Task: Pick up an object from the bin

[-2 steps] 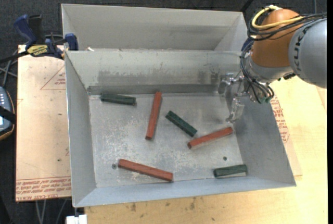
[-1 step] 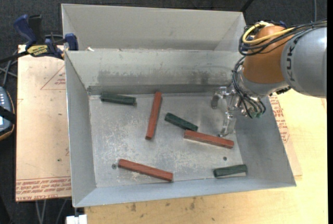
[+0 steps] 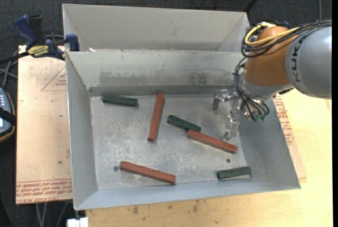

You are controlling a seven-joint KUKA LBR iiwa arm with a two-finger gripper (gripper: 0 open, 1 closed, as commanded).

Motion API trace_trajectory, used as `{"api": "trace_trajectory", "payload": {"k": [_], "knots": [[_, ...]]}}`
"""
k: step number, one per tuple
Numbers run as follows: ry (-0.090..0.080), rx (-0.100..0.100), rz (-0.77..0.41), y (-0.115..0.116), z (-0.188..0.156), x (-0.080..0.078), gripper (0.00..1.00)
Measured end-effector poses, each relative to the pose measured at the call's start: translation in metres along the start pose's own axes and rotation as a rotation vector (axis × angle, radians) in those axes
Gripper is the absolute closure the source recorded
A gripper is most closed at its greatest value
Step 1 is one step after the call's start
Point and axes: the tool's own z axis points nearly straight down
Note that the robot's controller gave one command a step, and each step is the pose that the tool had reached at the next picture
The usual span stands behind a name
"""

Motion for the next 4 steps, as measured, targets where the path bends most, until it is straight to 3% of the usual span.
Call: {"api": "trace_trajectory", "payload": {"k": [2,3,4], "knots": [[-0.004,0.003,-0.069,0.046,0.007,-0.004,0.0],[-0.004,0.001,-0.229,0.078,0.004,-0.035,0.0],[-0.006,-0.001,-0.244,0.091,0.007,-0.029,0.0]]}}
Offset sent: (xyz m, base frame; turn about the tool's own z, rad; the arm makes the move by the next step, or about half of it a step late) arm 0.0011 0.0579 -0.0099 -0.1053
